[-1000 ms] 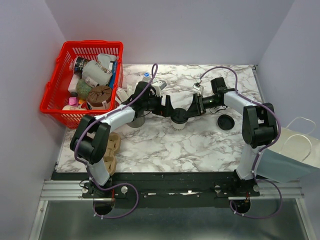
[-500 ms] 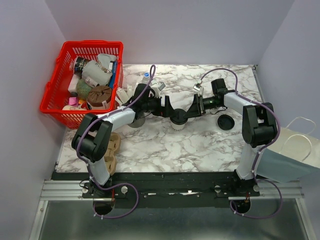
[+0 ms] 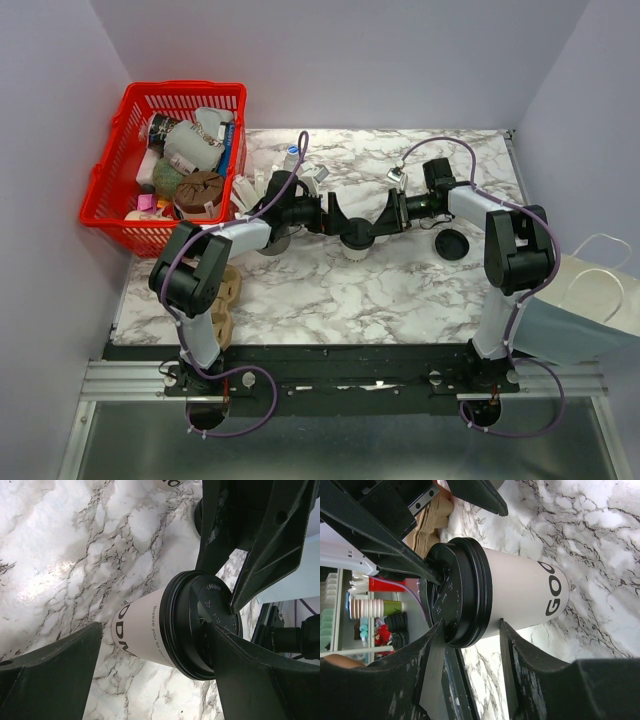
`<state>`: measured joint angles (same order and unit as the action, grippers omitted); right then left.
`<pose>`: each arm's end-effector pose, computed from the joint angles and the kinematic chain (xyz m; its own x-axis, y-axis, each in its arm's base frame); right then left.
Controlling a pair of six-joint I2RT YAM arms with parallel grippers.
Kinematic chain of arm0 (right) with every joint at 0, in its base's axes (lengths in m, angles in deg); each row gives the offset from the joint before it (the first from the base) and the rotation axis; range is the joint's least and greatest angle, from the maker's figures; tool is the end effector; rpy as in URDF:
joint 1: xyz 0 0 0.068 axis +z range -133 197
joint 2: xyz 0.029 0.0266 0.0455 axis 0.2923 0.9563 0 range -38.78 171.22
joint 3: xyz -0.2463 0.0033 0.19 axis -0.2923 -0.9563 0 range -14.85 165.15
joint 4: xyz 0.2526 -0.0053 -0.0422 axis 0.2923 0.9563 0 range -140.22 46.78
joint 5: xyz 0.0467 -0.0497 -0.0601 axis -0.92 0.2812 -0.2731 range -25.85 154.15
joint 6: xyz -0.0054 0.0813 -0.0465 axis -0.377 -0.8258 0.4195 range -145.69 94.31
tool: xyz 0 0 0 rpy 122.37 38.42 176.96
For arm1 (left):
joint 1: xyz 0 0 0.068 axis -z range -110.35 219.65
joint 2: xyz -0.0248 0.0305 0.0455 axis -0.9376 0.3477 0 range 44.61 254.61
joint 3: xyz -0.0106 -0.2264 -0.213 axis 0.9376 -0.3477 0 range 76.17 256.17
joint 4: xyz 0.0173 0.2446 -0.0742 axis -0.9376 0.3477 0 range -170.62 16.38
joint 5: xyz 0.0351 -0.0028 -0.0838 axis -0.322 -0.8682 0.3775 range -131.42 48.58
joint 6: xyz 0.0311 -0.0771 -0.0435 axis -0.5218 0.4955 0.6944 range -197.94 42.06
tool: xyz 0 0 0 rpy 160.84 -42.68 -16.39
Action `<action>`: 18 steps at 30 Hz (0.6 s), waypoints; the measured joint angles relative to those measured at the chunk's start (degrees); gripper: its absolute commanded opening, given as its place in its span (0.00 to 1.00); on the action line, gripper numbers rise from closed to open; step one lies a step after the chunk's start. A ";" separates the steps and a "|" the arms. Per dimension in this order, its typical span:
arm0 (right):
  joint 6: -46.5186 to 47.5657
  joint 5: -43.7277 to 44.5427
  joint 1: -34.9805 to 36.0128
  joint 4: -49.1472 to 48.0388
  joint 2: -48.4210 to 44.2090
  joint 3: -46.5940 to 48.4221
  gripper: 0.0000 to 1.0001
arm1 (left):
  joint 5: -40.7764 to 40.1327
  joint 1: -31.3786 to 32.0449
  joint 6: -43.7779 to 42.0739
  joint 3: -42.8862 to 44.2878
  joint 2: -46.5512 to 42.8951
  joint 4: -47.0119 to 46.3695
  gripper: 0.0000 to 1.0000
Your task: Pack the takeout coffee
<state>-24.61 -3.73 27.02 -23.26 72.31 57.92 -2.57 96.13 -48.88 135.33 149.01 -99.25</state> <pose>0.3786 0.1465 0.1992 -0.8859 -0.1637 -0.4340 -0.4638 0.3004 0.8335 0.3627 -0.2399 0.2169 -0.7629 -0.0426 -0.6451 0.5475 0.4879 -0.6798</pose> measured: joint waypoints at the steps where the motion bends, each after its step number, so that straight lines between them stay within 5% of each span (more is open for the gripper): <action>1: 0.00 0.02 0.00 -0.07 0.02 0.00 0.51 | 0.26 -0.11 -0.02 -0.04 0.17 -0.46 0.91; 5: -0.02 0.09 0.02 -0.55 0.02 0.00 0.52 | 0.72 -0.24 -0.50 -0.09 0.50 -1.07 0.91; 18: 3.98 1.44 0.52 0.52 0.76 7.32 0.75 | 1.09 -0.50 -3.32 0.98 0.46 0.72 0.91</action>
<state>-20.63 -2.29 27.54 -22.74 73.08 65.24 -1.47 95.63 -52.20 136.31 149.47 -98.53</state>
